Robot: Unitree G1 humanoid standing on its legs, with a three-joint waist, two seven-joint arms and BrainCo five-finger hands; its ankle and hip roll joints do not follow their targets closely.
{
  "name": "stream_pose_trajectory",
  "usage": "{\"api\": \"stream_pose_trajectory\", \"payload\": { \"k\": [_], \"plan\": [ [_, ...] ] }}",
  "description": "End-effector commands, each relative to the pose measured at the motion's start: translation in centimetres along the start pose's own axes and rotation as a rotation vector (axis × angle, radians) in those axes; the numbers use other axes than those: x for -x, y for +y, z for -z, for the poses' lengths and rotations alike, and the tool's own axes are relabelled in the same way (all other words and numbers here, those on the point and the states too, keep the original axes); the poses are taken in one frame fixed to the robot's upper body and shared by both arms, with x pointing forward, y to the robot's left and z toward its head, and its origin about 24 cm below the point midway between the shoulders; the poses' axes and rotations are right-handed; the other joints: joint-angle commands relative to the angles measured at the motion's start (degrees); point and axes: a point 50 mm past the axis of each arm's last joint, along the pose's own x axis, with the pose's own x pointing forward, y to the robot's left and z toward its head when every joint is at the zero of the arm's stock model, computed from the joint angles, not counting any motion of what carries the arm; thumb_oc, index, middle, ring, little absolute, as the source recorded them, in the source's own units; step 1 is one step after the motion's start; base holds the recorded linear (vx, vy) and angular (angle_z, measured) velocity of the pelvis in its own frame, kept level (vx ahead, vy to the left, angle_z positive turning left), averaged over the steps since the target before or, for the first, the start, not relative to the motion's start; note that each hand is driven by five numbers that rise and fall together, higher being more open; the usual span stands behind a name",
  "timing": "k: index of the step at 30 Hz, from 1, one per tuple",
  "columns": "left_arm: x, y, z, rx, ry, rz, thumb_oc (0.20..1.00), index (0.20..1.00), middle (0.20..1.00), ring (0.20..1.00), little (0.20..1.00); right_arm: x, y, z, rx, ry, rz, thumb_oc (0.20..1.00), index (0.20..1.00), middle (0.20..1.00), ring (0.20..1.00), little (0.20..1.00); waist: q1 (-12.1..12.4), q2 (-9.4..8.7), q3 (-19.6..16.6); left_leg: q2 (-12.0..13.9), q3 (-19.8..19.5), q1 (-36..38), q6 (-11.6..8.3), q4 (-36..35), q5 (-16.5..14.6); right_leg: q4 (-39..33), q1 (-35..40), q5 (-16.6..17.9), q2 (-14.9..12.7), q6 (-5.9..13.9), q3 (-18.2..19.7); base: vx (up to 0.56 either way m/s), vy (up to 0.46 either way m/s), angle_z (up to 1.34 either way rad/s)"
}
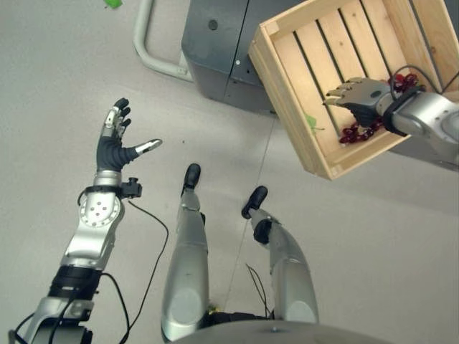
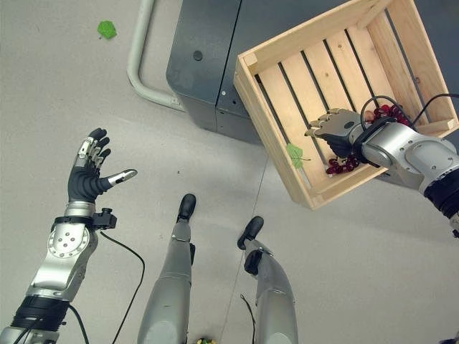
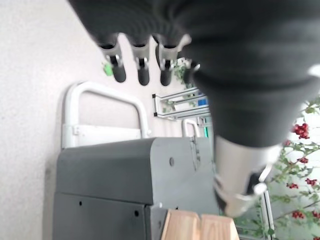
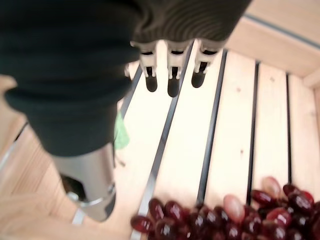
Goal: Pick up the fruits from the basket on one side to the basket on the other side
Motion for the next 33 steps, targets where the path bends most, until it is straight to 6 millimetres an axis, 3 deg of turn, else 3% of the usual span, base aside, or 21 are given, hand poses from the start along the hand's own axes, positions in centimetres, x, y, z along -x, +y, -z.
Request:
{"api": "stream_pose_trajectory", "payload": {
  "k": [1,2,3,6,7,10,11,13,16,17,19,21,23,24,25,26,27,29,31,32,33],
  "plan": [
    [-0.5,-0.1,-3.4,0.056,-0.184,-0.012,1.0,1.0,1.0,1.0,1.0,1.6,0.6,3.0,-0.017,0.11,-0.068,1.0,1.0,1.0,1.0,1.0,-0.99,1.58,-0.47,0.27,2.04,-1.35,-0.07,2.29,-1.76,-0.32,0.16,-2.98,-0.13,4.58,0.4,0.0,-0.006,0.06],
    [-0.5,-0.1,-3.4,0.056,-0.184,-0.012,1.0,1.0,1.0,1.0,1.0,1.6,0.6,3.0,-0.017,0.11,-0.068,1.0,1.0,1.0,1.0,1.0,-0.98,1.58,-0.47,0.27,2.03,-1.36,-0.07,2.29,-1.75,-0.33,0.17,-2.97,-0.13,4.57,0.39,0.08,-0.036,0.06],
    [-0.5,-0.4,-3.3,0.07,-0.179,-0.015,1.0,1.0,1.0,1.0,1.0,1.6,1.9,3.0,-0.041,0.117,-0.11,1.0,1.0,1.0,1.0,1.0,-1.26,1.77,-0.47,0.3,1.88,-0.33,-0.27,2.29,-3.19,0.19,0.96,-4.39,-0.05,4.97,1.08,0.08,-0.03,0.07],
    [-0.6,-0.6,-3.4,0.076,-0.183,-0.011,1.0,1.0,1.0,1.0,1.0,1.9,3.2,3.6,-0.06,0.149,-0.151,1.0,1.0,1.0,1.0,1.0,-1.24,1.99,-0.47,0.17,1.81,-0.63,-0.27,2.13,-3.15,0.13,0.68,-4.41,-0.19,5.03,1.04,0.02,-0.007,0.13],
    [-0.7,-0.6,-3.5,0.076,-0.19,-0.011,1.0,1.0,1.0,1.0,1.0,2.0,3.1,3.7,-0.061,0.154,-0.147,1.0,1.0,1.0,1.0,1.0,-1.11,1.97,-0.47,0.0,1.98,-1.8,-0.02,2.08,-1.87,-0.24,-0.26,-3.09,-0.44,4.63,0.3,0.02,-0.005,0.08],
    [-0.9,-0.9,-3.5,0.083,-0.19,-0.005,1.0,1.0,1.0,1.0,1.0,2.3,4.5,3.7,-0.081,0.166,-0.19,1.0,1.0,1.0,1.0,1.0,-1.37,2.21,-0.47,-0.05,1.74,-0.94,-0.27,1.79,-2.9,0.2,0.32,-4.42,-0.38,5.12,0.87,0.01,0.001,0.05],
    [-1.1,-0.9,-3.6,0.086,-0.198,-0.004,1.0,1.0,1.0,1.0,1.0,2.5,4.9,3.9,-0.085,0.175,-0.206,1.0,1.0,1.0,1.0,1.0,-1.41,2.27,-0.47,-0.26,1.95,-2.19,-0.01,1.57,-1.59,-0.2,-0.75,-3.08,-0.66,4.75,0.14,0.02,0.002,0.03],
    [-1.0,-1.2,-3.5,0.094,-0.188,0.004,1.0,1.0,1.0,1.0,1.0,2.9,6.0,4.2,-0.094,0.198,-0.242,1.0,1.0,1.0,1.0,1.0,-1.54,2.59,-0.47,-0.19,1.71,-1.06,-0.18,1.35,-2.83,0.41,-0.21,-4.47,-0.59,5.29,1.06,0.05,-0.005,0.08],
    [-1.1,-1.4,-3.6,0.095,-0.194,0.008,1.0,1.0,1.0,1.0,1.0,3.2,6.4,4.5,-0.102,0.218,-0.248,1.0,1.0,1.0,1.0,1.0,-1.53,2.75,-0.47,-0.42,1.91,-2.4,0.12,1.37,-1.66,0.16,-1.43,-3.22,-0.93,4.94,0.41,-0.01,0.016,0.08],
    [-0.9,-1.4,-3.4,0.098,-0.184,0.007,1.0,1.0,1.0,1.0,1.0,3.3,6.9,4.5,-0.108,0.221,-0.263,1.0,1.0,1.0,1.0,1.0,-1.7,2.87,-0.47,-0.28,1.69,-1.3,-0.08,1.64,-3.01,0.72,-0.55,-4.64,-0.77,5.33,1.21,-0.05,0.038,0.04],
    [-0.9,-1.5,-3.5,0.106,-0.187,0.01,1.0,1.0,1.0,1.0,1.0,3.8,7.3,5.1,-0.112,0.252,-0.274,1.0,1.0,1.0,1.0,1.0,-1.72,2.93,-0.47,-0.52,2.02,-2.54,0.24,1.69,-1.88,0.39,-1.55,-3.36,-1.05,5.04,0.62,0.01,0.003,0.02],
    [-0.8,-1.5,-3.3,0.108,-0.176,0.013,1.0,1.0,1.0,1.0,1.0,4.2,8.1,5.4,-0.11,0.271,-0.303,1.0,1.0,1.0,1.0,1.0,-1.85,3.01,-0.47,-0.41,1.97,-1.18,0.0,1.72,-3.24,0.66,-0.48,-4.72,-0.95,5.53,1.4,0.09,-0.028,0.03],
    [-0.8,-1.5,-3.4,0.109,-0.184,0.011,1.0,1.0,1.0,1.0,1.0,4.3,8.0,5.6,-0.11,0.277,-0.299,1.0,1.0,1.0,1.0,1.0,-1.78,3.03,-0.47,-0.56,2.15,-2.34,0.27,1.53,-1.91,0.23,-1.49,-3.36,-1.14,5.15,0.77,-0.02,0.016,0.01],
    [-0.7,-1.5,-3.3,0.111,-0.178,0.01,1.0,1.0,1.0,1.0,1.0,4.4,8.3,5.5,-0.109,0.275,-0.307,1.0,1.0,1.0,1.0,1.0,-1.91,3.06,-0.47,-0.42,1.97,-0.98,0.05,1.42,-3.19,0.64,-0.44,-4.74,-0.97,5.6,1.5,-0.05,0.029,0.02],
    [-0.8,-1.5,-3.5,0.11,-0.189,0.009,1.0,1.0,1.0,1.0,1.0,4.5,8.2,5.7,-0.114,0.287,-0.303,1.0,1.0,1.0,1.0,1.0,-1.89,3.11,-0.47,-0.46,2.21,-2.13,0.3,1.15,-1.87,0.27,-1.51,-3.36,-1.21,5.24,0.8,0.09,-0.039,0.0],
    [-0.7,-1.5,-3.4,0.108,-0.183,0.008,1.0,1.0,1.0,1.0,1.0,4.6,8.6,5.7,-0.111,0.292,-0.316,1.0,1.0,1.0,1.0,1.0,-1.92,3.15,-0.47,-0.4,2.01,-0.67,0.07,0.85,-3.12,0.74,-0.52,-4.76,-1.06,5.78,1.49,-0.05,0.022,0.0],
    [-0.8,-1.5,-3.6,0.107,-0.191,0.008,1.0,1.0,1.0,1.0,1.0,4.7,8.5,5.9,-0.112,0.297,-0.31,1.0,1.0,1.0,1.0,1.0,-1.83,3.13,-0.47,-0.53,2.18,-1.89,0.32,0.73,-1.8,0.32,-1.53,-3.37,-1.26,5.39,0.8,0.0,0.0,0.0],
    [-0.7,-1.5,-3.5,0.108,-0.189,0.005,1.0,1.0,1.0,1.0,1.0,4.7,8.9,5.6,-0.109,0.289,-0.319,1.0,1.0,1.0,1.0,1.0,-1.95,3.26,-0.47,-0.48,1.93,-0.54,0.15,0.53,-3.08,0.96,-0.55,-4.97,-1.23,5.79,1.57,0.0,0.0,0.0],
    [-0.8,-1.5,-3.7,0.108,-0.199,0.005,1.0,1.0,1.0,1.0,1.0,4.7,8.8,5.7,-0.107,0.294,-0.313,1.0,1.0,1.0,1.0,1.0,-1.85,3.27,-0.47,-0.7,2.08,-1.8,0.4,0.44,-1.81,0.62,-1.61,-3.69,-1.46,5.42,0.92,0.0,0.0,0.0],
    [-0.7,-1.4,-3.7,0.11,-0.197,0.001,1.0,1.0,1.0,1.0,1.0,4.5,9.0,5.3,-0.103,0.284,-0.32,0.831,0.831,0.831,0.831,0.831,-1.93,3.43,-0.47,-0.7,1.84,-0.55,0.23,0.48,-3.18,1.35,-0.77,-5.14,-1.36,5.85,1.56,0.0,0.0,0.0],
    [-0.8,-1.4,-3.9,0.11,-0.205,0.001,1.0,1.0,1.0,1.0,1.0,4.5,8.8,5.5,-0.104,0.29,-0.314,0.831,0.831,0.831,0.831,0.831,-1.84,3.4,-0.47,-0.83,1.99,-1.81,0.48,0.43,-1.9,0.99,-1.81,-3.78,-1.58,5.46,0.86,0.0,0.0,0.0]
  ]
}}
